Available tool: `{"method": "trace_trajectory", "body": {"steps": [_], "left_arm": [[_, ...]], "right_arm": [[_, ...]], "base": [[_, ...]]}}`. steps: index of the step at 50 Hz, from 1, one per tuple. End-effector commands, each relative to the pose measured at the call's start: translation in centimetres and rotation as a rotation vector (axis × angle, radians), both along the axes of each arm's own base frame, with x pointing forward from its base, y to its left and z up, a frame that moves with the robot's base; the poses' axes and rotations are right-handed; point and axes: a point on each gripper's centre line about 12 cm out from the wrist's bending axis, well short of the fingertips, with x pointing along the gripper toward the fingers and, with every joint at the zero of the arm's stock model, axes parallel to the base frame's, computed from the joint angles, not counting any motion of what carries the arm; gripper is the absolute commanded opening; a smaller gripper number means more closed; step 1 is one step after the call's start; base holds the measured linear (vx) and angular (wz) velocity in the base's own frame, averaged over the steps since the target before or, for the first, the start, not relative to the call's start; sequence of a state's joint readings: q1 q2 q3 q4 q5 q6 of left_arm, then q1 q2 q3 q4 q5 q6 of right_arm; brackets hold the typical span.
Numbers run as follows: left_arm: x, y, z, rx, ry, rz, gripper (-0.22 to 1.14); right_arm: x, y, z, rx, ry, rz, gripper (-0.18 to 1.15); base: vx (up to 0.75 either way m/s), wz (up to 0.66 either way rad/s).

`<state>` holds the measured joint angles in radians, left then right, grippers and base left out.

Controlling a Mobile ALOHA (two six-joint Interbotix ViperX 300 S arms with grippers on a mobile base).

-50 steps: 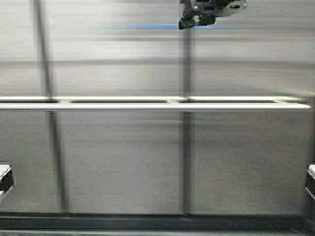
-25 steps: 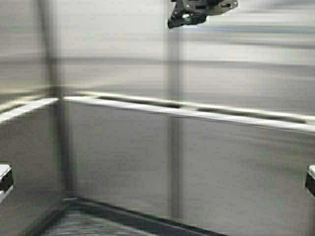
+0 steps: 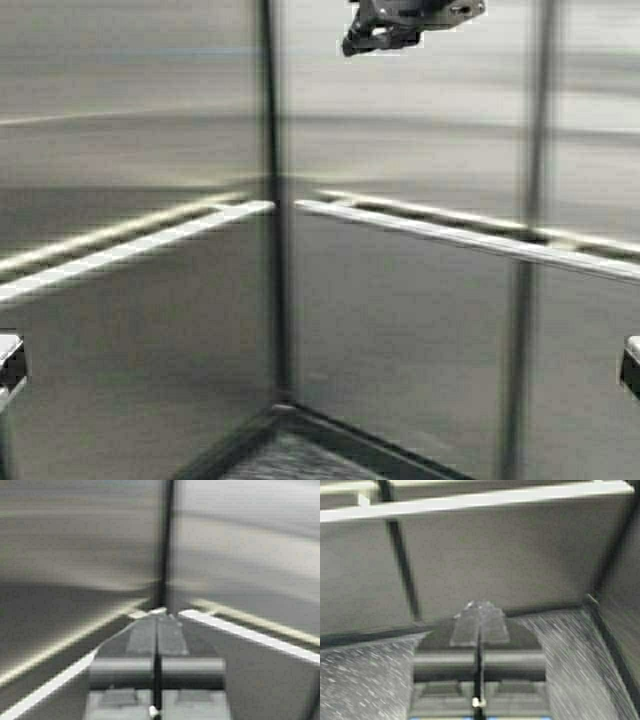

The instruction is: Navigate to elevator, push the call button, then enter the elevator

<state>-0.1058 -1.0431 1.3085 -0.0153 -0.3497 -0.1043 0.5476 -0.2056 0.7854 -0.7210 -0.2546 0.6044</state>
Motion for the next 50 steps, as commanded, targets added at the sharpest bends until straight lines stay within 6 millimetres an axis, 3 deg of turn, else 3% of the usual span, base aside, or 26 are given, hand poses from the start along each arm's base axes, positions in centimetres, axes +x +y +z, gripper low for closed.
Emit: {"method": "trace_trajectory", "body": {"steps": [1,28,50], "left_arm": [[0.5,-0.1,0.8,-0.001,-0.012,-0.001,0.02],[-0.2,0.0,0.5,-0.019,-0.015,-0.003,0.02],[-0.2,0.0,0.1,-0.024,-0.005,-0.004,0.02]], "right_arm": [[-0.4,0.1,1.2,0.029,-0.028,0.008,0.07],[-0.5,-0.1,0.6,0.025,-0.006,-0.002,0.07],[-0.7,0.8,0.6,0.048,0.005,0.013,0.07]], "base": [[0.17,0.49],[0.14,0.49],[0.06,0.65]]}}
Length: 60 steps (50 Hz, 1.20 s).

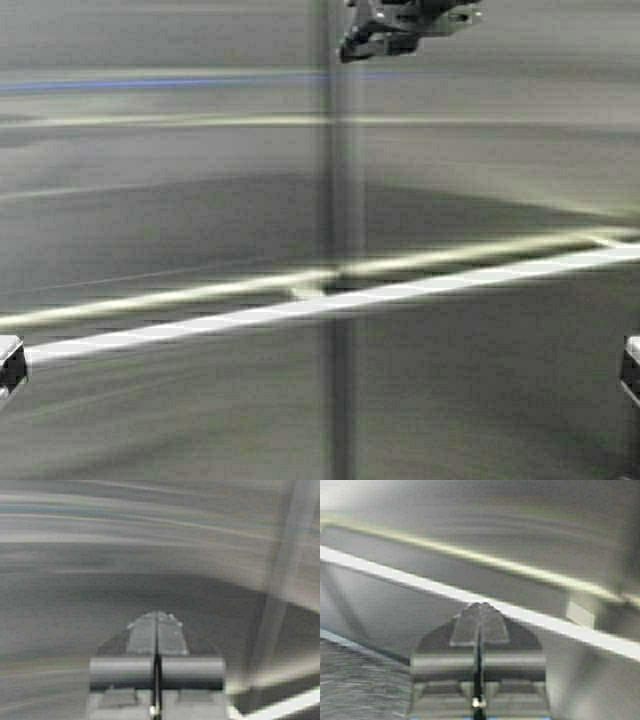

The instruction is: Navigate to elevator, push the call button, then enter the elevator

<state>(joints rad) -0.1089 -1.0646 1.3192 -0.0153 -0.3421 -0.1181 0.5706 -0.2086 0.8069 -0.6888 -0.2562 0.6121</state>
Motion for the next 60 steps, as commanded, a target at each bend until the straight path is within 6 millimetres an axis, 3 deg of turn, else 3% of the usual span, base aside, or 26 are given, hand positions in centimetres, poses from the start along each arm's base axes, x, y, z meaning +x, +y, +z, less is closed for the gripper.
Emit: {"method": "trace_trajectory", "body": {"steps": [1,31,60], "left_arm": [[0.1,0.0,0.2,-0.008,-0.004,0.001,0.02],[0.2,0.0,1.0,-0.004,-0.024,0.001,0.02],[0.5,0.0,-0.1,-0.002,0.014,0.001,0.02]], "right_arm": [[0.2,0.4,1.2,0.031,-0.029,0.009,0.07],[0.2,0.5,1.6,0.043,-0.041,0.014,0.07],[0.3,0.4,-0.4,-0.006,0.001,0.011,0.07]], "base": [[0.04,0.58],[0.04,0.5],[0.06,0.35]]}}
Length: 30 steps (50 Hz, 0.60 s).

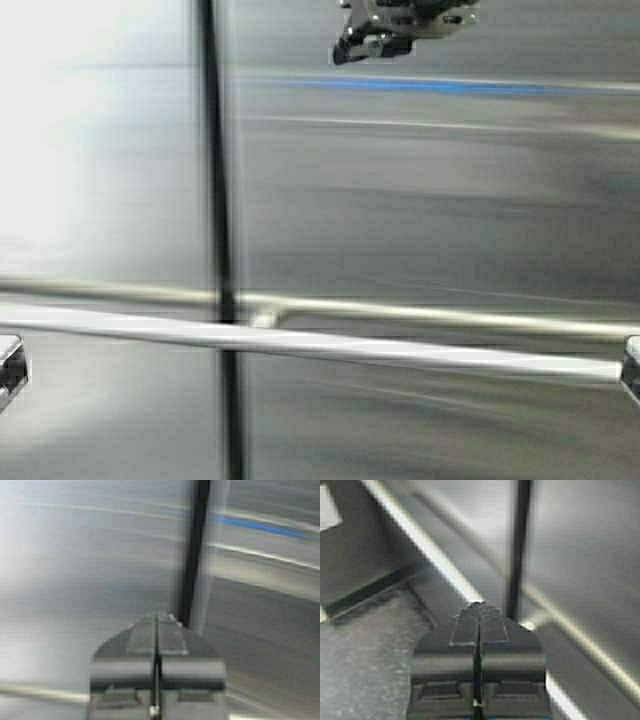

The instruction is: Navigate to elevator, push the call button, then enter the elevator

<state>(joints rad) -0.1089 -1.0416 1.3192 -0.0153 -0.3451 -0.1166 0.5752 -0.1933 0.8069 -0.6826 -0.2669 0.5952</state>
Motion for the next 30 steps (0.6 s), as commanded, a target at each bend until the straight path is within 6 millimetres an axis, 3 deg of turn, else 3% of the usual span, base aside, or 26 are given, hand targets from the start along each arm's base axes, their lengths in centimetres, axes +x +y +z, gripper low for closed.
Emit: {"method": "trace_trajectory", "body": {"steps": [1,11,30], "left_arm": [[0.2,0.0,0.3,-0.005,-0.006,0.001,0.02],[0.2,0.0,0.4,-0.013,-0.008,-0.001,0.02],[0.3,0.0,0.4,-0.013,-0.006,0.001,0.02]], "right_arm": [[0.3,0.1,-0.3,-0.002,0.008,-0.003,0.07],[0.9,0.6,-2.5,-0.031,0.062,-0.005,0.07],[1.0,0.5,-2.3,-0.026,0.062,-0.011,0.07]], "base": [[0.06,0.39],[0.06,0.35],[0.08,0.4]]}}
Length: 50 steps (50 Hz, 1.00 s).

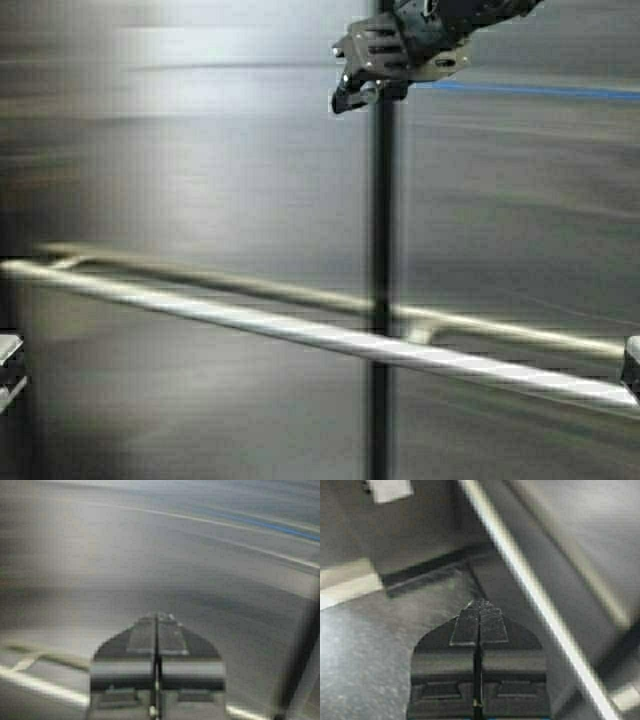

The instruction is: Navigate to elevator, push the call button, then enter the elevator

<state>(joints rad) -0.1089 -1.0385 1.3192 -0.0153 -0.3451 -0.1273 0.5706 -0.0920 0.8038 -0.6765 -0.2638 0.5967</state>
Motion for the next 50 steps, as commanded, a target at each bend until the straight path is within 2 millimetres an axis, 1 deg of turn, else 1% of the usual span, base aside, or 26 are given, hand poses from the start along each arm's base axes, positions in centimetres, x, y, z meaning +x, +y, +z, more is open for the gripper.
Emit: {"method": "trace_trajectory", "body": {"steps": [1,11,22,25,28,36,50], "left_arm": [[0.3,0.0,0.5,-0.003,-0.011,0.002,0.02],[0.3,0.0,0.3,0.0,-0.005,0.002,0.02],[0.2,0.0,0.4,0.001,-0.008,0.002,0.02],[0.2,0.0,0.3,-0.002,-0.007,0.002,0.02],[0.2,0.0,0.5,-0.001,-0.012,0.002,0.02],[0.2,0.0,0.7,0.007,-0.021,0.002,0.02],[0.2,0.0,1.1,0.007,-0.033,0.003,0.02]], "right_arm": [[0.2,0.3,1.3,0.027,-0.027,-0.001,0.07],[0.0,0.1,2.6,0.051,-0.055,-0.007,0.07],[0.0,0.1,3.0,0.061,-0.061,-0.011,0.07],[0.4,-0.2,3.2,0.064,-0.066,-0.023,0.07],[0.8,-0.5,3.5,0.071,-0.071,-0.038,0.07],[1.6,-0.3,4.8,0.086,-0.104,-0.042,0.07],[1.5,-0.3,4.7,0.086,-0.104,-0.041,0.07]], "base": [[0.07,0.45],[0.08,0.56],[0.09,0.61],[0.08,0.48],[0.08,0.4],[0.09,0.32],[0.16,0.23]]}}
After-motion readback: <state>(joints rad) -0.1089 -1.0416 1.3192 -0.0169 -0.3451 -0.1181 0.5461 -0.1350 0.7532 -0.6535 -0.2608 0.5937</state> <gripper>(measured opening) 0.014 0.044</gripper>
